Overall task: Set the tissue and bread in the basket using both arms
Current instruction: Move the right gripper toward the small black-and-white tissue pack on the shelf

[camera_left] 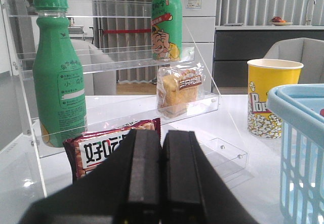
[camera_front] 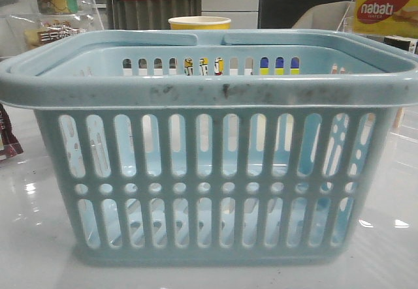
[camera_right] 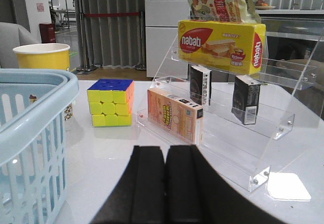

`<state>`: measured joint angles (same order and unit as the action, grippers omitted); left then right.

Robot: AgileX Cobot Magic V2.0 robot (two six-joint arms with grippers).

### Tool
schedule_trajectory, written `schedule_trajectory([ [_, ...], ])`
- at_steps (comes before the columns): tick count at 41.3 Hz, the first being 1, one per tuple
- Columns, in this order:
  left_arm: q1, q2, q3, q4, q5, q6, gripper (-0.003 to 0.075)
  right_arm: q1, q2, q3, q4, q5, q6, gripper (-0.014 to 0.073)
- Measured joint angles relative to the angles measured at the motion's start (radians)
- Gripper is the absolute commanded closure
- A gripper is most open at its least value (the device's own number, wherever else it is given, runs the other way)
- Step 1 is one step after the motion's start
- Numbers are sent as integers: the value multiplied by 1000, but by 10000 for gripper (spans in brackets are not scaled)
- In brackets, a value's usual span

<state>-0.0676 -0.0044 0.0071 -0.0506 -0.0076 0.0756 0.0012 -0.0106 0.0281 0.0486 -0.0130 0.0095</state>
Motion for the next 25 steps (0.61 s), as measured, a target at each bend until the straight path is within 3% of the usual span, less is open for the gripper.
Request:
schedule_trajectory([
  [13, -2, 0, -7, 0, -77, 0, 627, 0, 0, -24, 0, 13, 0, 536],
  [19, -2, 0, -99, 0, -45, 0, 627, 0, 0, -168, 0, 91, 0, 536],
  [25, -2, 4, -301, 0, 36, 0, 627, 0, 7, -357, 0, 183, 0, 536],
])
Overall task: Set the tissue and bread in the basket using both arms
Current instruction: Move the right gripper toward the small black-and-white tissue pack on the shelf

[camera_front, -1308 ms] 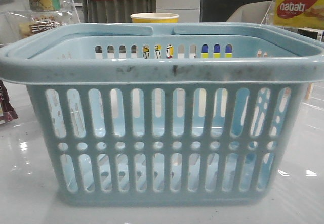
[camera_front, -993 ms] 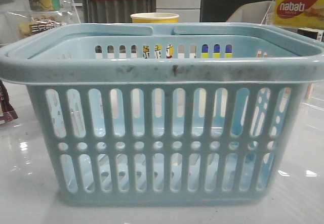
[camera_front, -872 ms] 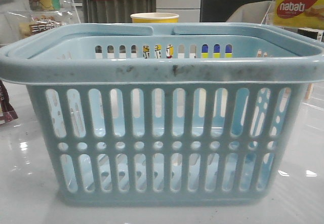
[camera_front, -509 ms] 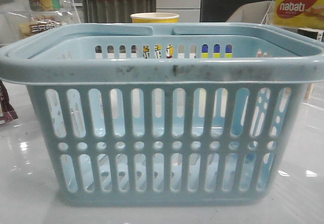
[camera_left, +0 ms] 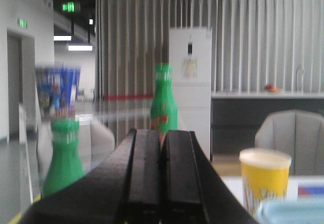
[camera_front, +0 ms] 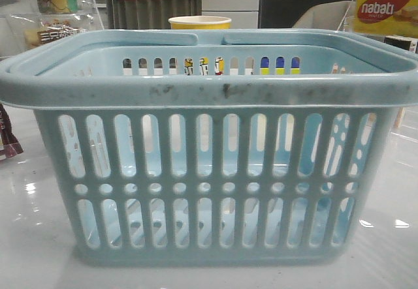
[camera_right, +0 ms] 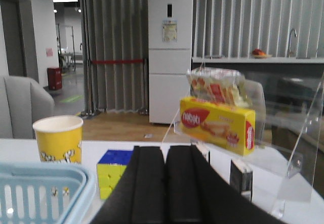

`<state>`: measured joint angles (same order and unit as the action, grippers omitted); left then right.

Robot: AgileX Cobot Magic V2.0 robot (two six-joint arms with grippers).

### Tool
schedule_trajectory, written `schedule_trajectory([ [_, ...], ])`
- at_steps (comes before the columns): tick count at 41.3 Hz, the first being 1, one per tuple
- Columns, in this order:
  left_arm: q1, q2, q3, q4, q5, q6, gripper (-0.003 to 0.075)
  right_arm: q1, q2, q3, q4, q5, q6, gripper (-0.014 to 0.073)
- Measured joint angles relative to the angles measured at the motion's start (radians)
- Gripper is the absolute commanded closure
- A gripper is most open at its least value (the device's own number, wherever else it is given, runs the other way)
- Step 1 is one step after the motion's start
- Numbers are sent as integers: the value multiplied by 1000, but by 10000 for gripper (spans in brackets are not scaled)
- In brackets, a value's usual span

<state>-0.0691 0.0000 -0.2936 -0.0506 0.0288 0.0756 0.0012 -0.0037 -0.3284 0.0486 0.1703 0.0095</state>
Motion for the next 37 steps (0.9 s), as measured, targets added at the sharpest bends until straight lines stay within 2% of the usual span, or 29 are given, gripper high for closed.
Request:
schedule_trajectory([
  [9, 0, 139, -336, -3, 225, 0, 627, 0, 153, -278, 0, 172, 0, 536],
  [16, 0, 279, -510, -3, 459, 0, 627, 0, 282, -386, 0, 312, 0, 536],
  [24, 0, 400, -509, -3, 606, 0, 627, 0, 406, -391, 0, 471, 0, 536],
  [37, 0, 508, -394, -3, 643, 0, 627, 0, 588, -391, 0, 578, 0, 536],
])
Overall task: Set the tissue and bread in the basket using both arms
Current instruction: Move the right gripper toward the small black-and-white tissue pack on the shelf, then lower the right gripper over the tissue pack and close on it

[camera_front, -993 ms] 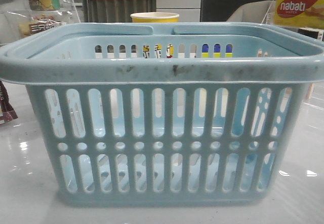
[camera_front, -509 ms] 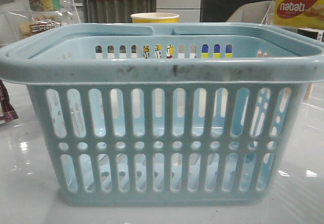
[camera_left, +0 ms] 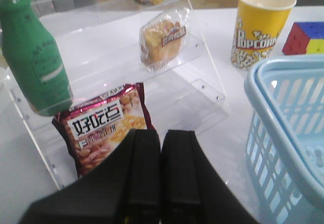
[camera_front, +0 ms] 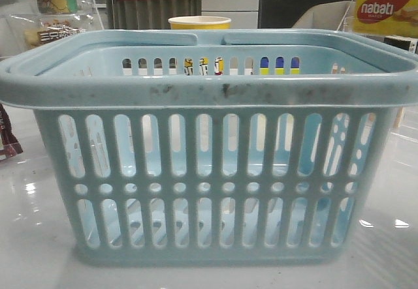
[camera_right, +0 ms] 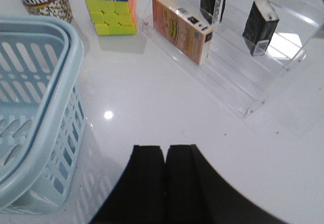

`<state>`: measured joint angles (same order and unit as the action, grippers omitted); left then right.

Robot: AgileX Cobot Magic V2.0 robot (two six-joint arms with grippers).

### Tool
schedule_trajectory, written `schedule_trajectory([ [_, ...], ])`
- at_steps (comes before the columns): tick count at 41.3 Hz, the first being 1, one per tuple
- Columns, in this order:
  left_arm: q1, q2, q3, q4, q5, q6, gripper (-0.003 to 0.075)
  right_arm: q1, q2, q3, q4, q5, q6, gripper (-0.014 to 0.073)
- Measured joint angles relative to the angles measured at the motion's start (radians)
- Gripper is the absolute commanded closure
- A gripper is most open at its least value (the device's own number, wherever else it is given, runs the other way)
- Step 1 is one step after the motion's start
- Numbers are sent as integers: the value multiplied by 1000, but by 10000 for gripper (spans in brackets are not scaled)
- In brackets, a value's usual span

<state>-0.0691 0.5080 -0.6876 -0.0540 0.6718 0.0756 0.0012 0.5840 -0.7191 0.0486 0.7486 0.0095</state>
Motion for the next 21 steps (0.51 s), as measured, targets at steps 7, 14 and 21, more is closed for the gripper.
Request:
schedule_trajectory([
  [7, 0, 37, 33, 0, 2, 0, 518, 0, 82, 0, -4, 17, 0, 437],
  [14, 0, 59, 38, 0, 2, 0, 178, 0, 152, 0, -10, 17, 0, 37],
  [21, 0, 68, 38, 2, -4, 0, 159, 0, 218, 0, -17, 10, 0, -15],
])
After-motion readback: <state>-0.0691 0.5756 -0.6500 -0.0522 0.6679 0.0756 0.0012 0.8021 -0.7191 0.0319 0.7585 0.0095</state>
